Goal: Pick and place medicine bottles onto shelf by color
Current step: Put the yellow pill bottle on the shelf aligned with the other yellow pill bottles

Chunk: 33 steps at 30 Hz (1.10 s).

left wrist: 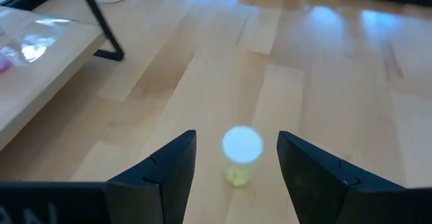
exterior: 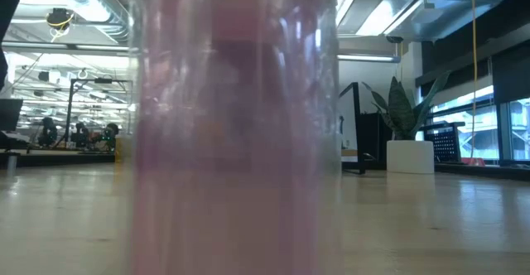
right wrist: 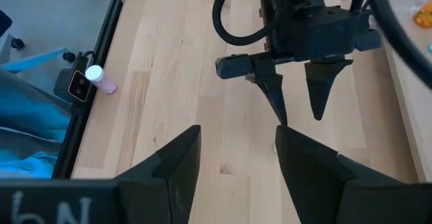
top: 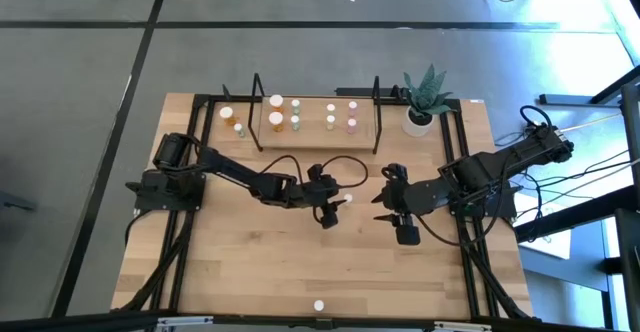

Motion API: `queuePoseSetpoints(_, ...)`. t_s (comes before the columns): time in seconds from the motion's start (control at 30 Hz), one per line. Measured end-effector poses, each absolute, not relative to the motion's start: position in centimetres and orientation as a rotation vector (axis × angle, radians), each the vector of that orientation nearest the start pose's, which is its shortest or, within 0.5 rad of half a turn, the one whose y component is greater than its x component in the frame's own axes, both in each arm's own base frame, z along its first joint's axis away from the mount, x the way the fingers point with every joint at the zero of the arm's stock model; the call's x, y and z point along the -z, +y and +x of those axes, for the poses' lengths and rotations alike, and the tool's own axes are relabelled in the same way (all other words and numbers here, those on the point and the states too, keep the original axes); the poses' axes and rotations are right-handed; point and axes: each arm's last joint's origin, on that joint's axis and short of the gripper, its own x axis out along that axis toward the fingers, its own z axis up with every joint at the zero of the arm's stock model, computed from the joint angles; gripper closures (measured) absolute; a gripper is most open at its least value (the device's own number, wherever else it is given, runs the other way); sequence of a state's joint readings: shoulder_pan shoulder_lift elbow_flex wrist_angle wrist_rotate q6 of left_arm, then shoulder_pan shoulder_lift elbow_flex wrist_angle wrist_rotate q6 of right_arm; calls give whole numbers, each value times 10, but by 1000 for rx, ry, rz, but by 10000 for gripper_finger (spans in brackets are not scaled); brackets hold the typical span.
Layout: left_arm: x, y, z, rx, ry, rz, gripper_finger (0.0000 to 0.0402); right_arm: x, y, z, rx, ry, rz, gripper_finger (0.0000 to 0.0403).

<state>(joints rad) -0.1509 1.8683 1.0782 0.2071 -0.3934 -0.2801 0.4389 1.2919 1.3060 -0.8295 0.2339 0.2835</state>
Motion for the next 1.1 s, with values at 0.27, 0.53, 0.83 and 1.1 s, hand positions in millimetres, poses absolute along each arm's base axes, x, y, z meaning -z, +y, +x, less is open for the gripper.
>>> queuePoseSetpoints(0.27, -174, -50, 391, -252, 503, -141, 201, -351, 103, 236, -83, 788, -2, 209)
queuePoseSetpoints(0.53, -174, -49, 391, -235, 507, -144, 187, -351, 103, 236, -82, 788, -1, 209)
queuePoseSetpoints(0.83, -170, -41, 393, -241, 519, -114, 101, -351, 103, 236, -83, 788, -1, 209)
queuePoseSetpoints(1.1, -142, -35, 402, -211, 539, -116, 84, -351, 103, 236, -83, 788, -2, 209)
